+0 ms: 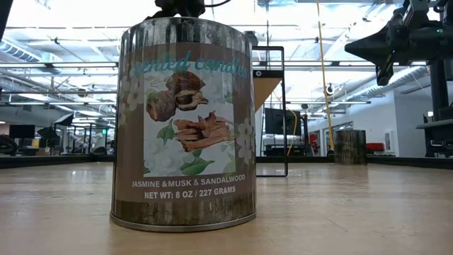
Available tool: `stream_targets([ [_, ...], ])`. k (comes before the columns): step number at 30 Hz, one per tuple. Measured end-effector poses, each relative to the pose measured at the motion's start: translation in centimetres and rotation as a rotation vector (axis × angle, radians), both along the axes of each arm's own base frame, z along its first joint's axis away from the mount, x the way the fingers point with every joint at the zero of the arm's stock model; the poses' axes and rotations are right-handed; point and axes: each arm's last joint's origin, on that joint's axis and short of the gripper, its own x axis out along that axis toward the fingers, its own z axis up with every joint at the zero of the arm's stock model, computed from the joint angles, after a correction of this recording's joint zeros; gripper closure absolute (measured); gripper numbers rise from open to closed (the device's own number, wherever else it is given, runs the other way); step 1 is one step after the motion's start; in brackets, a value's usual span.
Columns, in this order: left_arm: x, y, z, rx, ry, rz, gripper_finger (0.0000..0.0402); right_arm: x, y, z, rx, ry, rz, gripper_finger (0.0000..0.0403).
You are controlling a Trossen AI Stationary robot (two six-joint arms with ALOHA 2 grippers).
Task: Pick & Place candle stick holders
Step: Put the left orange container candle on the shelf
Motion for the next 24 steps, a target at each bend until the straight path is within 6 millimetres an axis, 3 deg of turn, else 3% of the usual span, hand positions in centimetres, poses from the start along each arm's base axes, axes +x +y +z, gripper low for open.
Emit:
stream_targets([
  [16,1.1,0.5,-1.3,-0.008,0.037,-0.004,0.0259,0.0,0.0,0.0,0.000,-0.001,0.000,0.0403],
  [24,0.6,0.7,-0.2,0.010,-0.035,0.010,0.0259,0.0,0.0,0.0,0.003,-0.001,0.001,0.0403],
])
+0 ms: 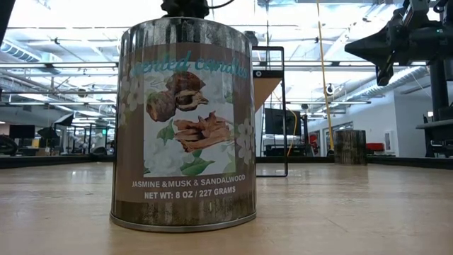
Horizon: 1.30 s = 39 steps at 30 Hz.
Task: Pick & Place candle stick holders
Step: Put the left orange container candle on the shelf, then put the orange container candle on the shelf
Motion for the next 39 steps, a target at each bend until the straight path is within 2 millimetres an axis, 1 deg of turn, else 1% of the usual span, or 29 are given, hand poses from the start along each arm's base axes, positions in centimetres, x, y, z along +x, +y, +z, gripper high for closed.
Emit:
stream_targets([
  [8,0.1,0.0,0.2,0.015,-0.023,-0.003,0.0259,0.0,0.0,0.0,0.000,0.000,0.000,0.0403],
  [11,-0.2,0.0,1.0,0.023,-0.049,-0.007,0.0259,0.0,0.0,0.0,0.000,0.000,0.000,0.0403],
  [13,-0.7,-0.1,2.0,0.041,-0.082,-0.014,0.0259,0.0,0.0,0.0,0.000,0.000,0.000,0.0403],
  [16,-1.9,-0.3,3.2,0.078,-0.111,-0.043,0.0259,0.0,0.0,0.1,-0.002,-0.007,-0.012,0.0403],
  [21,-3.9,-0.6,5.1,0.178,-0.156,-0.094,0.0259,-0.1,-0.3,0.1,-0.036,0.002,-0.119,0.0403],
  [24,-4.7,-0.9,5.9,0.231,-0.171,-0.098,0.0259,-0.2,-0.4,0.1,-0.050,0.007,-0.169,0.0403],
  [26,-5.0,-1.0,5.9,0.253,-0.173,-0.087,0.0259,-0.2,-0.5,0.4,-0.054,0.006,-0.194,0.0403],
  [29,-5.7,-1.1,6.2,0.273,-0.194,-0.092,0.0259,-0.4,-0.5,1.2,-0.079,0.003,-0.206,0.0403],
  [33,-5.9,-1.2,5.7,0.296,-0.243,-0.094,0.0259,-0.6,-0.4,3.2,-0.128,0.039,-0.215,0.0403],
  [36,-6.0,-1.3,4.9,0.323,-0.307,-0.105,0.0259,-0.7,-0.5,5.0,-0.138,0.126,-0.246,0.0403],
  [39,-6.5,-1.4,3.5,0.335,-0.347,-0.105,0.0259,-0.7,-0.7,6.8,-0.129,0.257,-0.293,0.0403],
])
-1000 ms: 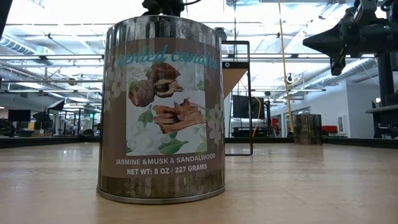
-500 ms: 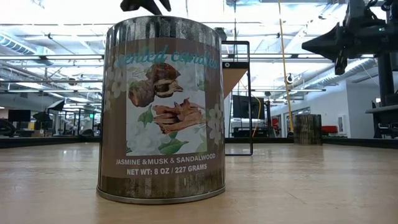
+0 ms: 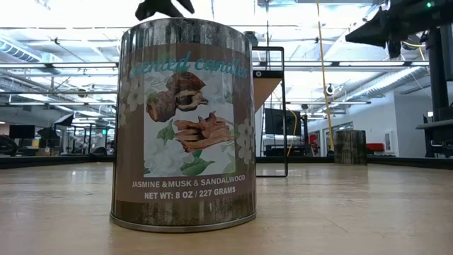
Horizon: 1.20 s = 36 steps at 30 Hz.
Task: Pick & Place candle stick holders
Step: Put the orange container candle on the shelf
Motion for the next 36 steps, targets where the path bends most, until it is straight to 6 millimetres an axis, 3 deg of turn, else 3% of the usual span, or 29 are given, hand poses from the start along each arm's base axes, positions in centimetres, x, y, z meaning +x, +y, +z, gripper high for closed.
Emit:
stream_targets([
  [5,-1.7,-0.2,-2.2,0.032,-0.051,0.018,0.0259,1.0,-0.5,2.7,0.043,0.202,-0.065,0.0403],
  [11,-4.3,-0.6,-3.9,0.114,-0.207,-0.010,0.0259,3.2,-1.4,5.6,0.130,0.324,-0.156,0.0403],
  [17,-7.2,-1.3,-5.9,0.150,-0.308,-0.073,0.0259,5.3,-3.4,7.2,0.283,0.444,-0.292,0.0403],
  [26,-10.8,-2.1,-8.4,0.149,-0.413,-0.104,0.0259,7.6,-8.6,6.5,0.509,0.619,-0.374,0.0403],
  [31,-12.0,-2.4,-9.5,0.142,-0.447,-0.110,0.0259,7.3,-11.4,5.1,0.587,0.668,-0.480,0.0403],
  [36,-12.8,-2.6,-10.6,0.141,-0.474,-0.105,0.0259,6.6,-13.7,3.6,0.778,0.647,-0.523,0.0403],
])
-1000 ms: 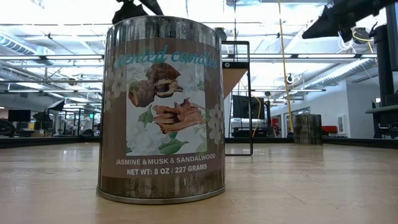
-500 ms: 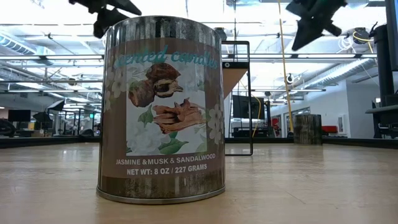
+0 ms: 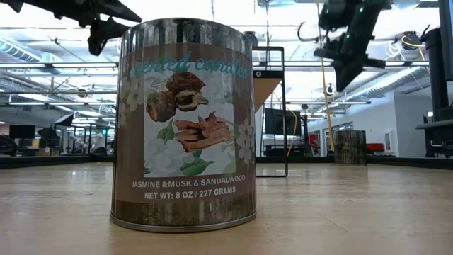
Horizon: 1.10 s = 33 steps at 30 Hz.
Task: Pick & Place candle stick holders
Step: Put the orange container candle on the shelf
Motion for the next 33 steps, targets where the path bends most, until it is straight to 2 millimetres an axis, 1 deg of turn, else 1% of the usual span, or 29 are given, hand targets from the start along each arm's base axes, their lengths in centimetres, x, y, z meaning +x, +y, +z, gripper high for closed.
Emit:
stream_targets([
  [4,-0.3,0.0,-0.5,0.012,-0.023,0.017,0.0259,-0.2,-1.6,-1.3,0.068,0.041,-0.049,0.0403],
  [8,-0.4,0.0,-0.6,0.010,-0.022,0.026,0.0259,-0.3,-2.8,-2.4,0.106,0.070,-0.084,0.0403],
  [11,-0.4,0.1,-0.6,0.015,-0.022,0.032,0.0259,-0.5,-3.5,-2.9,0.126,0.088,-0.102,0.0402],
  [14,-0.4,0.1,-0.6,0.020,-0.020,0.033,0.0259,-0.6,-4.0,-3.3,0.130,0.113,-0.078,0.0392],
  [18,-0.4,0.1,-0.6,0.022,-0.019,0.033,0.0259,-0.6,-4.4,-3.5,0.123,0.118,-0.071,0.0362],
  [24,-0.4,0.1,-0.6,0.039,-0.014,0.048,0.0259,-0.4,-4.9,-4.2,0.141,0.121,-0.094,0.0295],
  [29,-0.4,0.1,-0.6,0.040,-0.014,0.048,0.0259,-1.2,-4.9,-6.2,0.181,0.113,-0.190,0.0248],
  [33,-0.4,0.1,-0.6,0.040,-0.014,0.048,0.0259,-2.3,-5.1,-7.4,0.210,0.120,-0.248,0.0233],
])
